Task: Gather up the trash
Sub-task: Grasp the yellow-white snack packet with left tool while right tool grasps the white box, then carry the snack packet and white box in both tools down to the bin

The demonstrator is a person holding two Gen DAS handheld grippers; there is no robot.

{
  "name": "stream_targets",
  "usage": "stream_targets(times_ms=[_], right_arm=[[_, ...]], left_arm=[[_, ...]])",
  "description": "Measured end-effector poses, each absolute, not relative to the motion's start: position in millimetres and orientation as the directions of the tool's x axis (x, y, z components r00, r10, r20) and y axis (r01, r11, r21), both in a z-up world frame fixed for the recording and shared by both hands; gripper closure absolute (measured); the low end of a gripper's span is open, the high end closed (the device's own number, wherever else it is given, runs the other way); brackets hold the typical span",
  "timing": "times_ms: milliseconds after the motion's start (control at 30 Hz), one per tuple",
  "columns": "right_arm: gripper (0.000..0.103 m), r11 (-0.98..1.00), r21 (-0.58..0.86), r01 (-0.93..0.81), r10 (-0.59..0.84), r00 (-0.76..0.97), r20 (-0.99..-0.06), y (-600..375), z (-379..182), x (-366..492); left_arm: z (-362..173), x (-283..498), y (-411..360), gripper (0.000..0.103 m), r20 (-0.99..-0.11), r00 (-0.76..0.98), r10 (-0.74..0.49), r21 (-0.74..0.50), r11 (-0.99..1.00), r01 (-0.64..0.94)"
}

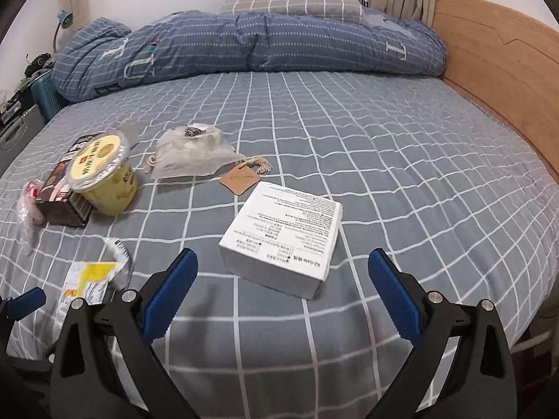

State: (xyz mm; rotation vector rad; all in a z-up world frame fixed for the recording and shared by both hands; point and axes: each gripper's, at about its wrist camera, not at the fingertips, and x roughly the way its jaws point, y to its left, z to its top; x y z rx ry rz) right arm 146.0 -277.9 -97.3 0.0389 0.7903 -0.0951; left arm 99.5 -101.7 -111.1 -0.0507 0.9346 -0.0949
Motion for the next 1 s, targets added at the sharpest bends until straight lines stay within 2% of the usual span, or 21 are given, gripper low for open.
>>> stream_targets(times_ms=[200, 333, 400, 467, 500, 667, 867, 1000], right_arm=[[0.009, 0.995, 0.01, 0.101, -0.063, 0.682, -0.728, -277.2, -105.9, 160.0], [0.014, 0.994, 0.021, 0.111, -0.059, 0.663, -0.746, -280.3, -112.0, 167.6], [0.018, 0.994, 0.022, 0.111, -0.057, 0.658, -0.751, -281.2, -113.3, 170.3], [0.024, 0.993, 0.02, 0.114, -0.059, 0.65, -0.758, -282.1, -115.3, 172.8], [0.028, 0.994, 0.027, 0.108, -0.05, 0.646, -0.762, -282.2, -116.2, 173.8], [0.029, 0.994, 0.027, 0.105, -0.048, 0.645, -0.763, -281.5, -116.5, 174.6], [0.029, 0.993, 0.033, 0.109, -0.045, 0.646, -0.762, -282.5, -116.1, 174.5], [0.029, 0.993, 0.034, 0.111, -0.046, 0.649, -0.76, -283.2, -114.2, 172.7]], left_arm=[[-117.9, 108.7, -108.3, 0.007, -0.814, 0.575, -0.084, -0.065, 0.996, 0.054], [-125.2, 112.1, -108.6, 0.022, -0.83, 0.551, -0.079, -0.061, 0.997, 0.052], [-128.4, 112.8, -107.5, 0.023, -0.836, 0.543, -0.081, -0.064, 0.997, 0.05], [-129.8, 113.2, -106.5, 0.037, -0.839, 0.537, -0.082, -0.066, 0.997, 0.048], [-130.1, 113.5, -105.9, 0.038, -0.84, 0.536, -0.083, -0.068, 0.997, 0.048], [-131.5, 112.4, -102.7, 0.056, -0.839, 0.538, -0.082, -0.068, 0.997, 0.047], [-132.3, 112.4, -98.3, 0.064, -0.839, 0.537, -0.084, -0.073, 0.996, 0.041], [-129.0, 111.4, -94.2, 0.066, -0.836, 0.541, -0.09, -0.084, 0.996, 0.037]])
